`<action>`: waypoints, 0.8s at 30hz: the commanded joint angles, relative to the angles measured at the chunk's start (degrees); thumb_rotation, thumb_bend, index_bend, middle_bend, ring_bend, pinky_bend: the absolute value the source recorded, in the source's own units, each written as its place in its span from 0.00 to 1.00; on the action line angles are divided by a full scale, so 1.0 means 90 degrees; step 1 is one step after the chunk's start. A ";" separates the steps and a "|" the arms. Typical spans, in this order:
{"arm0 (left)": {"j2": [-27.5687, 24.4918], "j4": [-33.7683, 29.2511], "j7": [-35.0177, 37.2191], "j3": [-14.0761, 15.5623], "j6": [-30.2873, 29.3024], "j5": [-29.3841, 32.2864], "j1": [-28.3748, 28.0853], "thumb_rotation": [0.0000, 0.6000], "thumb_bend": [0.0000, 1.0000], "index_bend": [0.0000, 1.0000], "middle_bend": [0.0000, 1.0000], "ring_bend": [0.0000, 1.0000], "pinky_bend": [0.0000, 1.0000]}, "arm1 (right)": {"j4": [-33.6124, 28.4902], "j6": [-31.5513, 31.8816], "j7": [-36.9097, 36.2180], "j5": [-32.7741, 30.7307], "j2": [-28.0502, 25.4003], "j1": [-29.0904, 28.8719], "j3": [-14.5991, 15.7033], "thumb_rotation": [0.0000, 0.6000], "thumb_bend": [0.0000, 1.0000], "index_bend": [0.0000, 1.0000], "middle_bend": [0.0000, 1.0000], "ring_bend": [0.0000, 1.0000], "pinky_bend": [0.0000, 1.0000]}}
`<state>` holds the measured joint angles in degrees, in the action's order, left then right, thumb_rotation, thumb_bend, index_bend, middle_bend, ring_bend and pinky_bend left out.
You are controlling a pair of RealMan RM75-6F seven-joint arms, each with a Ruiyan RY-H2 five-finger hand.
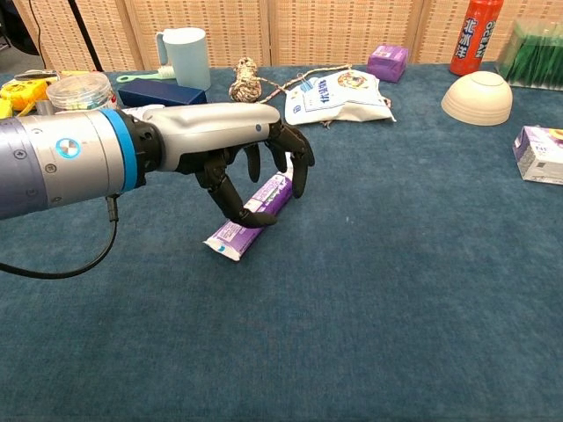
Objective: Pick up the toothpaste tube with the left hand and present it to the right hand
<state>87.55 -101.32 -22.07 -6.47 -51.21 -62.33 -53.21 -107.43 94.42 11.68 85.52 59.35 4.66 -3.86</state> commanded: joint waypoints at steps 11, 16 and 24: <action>0.0660 0.1122 -0.1175 0.0279 -0.0229 -0.0870 -0.0250 1.00 0.28 0.47 0.19 0.17 0.25 | -0.0008 0.0024 0.0003 -0.0016 -0.0017 0.0029 -0.0008 1.00 0.00 0.05 0.00 0.00 0.00; 0.0868 0.1424 -0.1575 0.0352 -0.0426 -0.1053 -0.0204 1.00 0.28 0.11 0.04 0.04 0.20 | -0.0009 0.0022 -0.0010 -0.0024 -0.0025 0.0035 -0.0011 1.00 0.00 0.05 0.00 0.00 0.00; 0.1067 0.1355 -0.2049 0.0180 -0.0357 -0.0228 -0.0144 0.88 0.15 0.00 0.00 0.00 0.00 | -0.0018 0.0002 0.0009 -0.0015 -0.0023 0.0024 -0.0014 1.00 0.00 0.05 0.00 0.00 0.00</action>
<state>96.30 -88.93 -39.13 -4.26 -54.65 -66.37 -54.76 -107.59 94.44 11.76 85.38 59.15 4.88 -3.99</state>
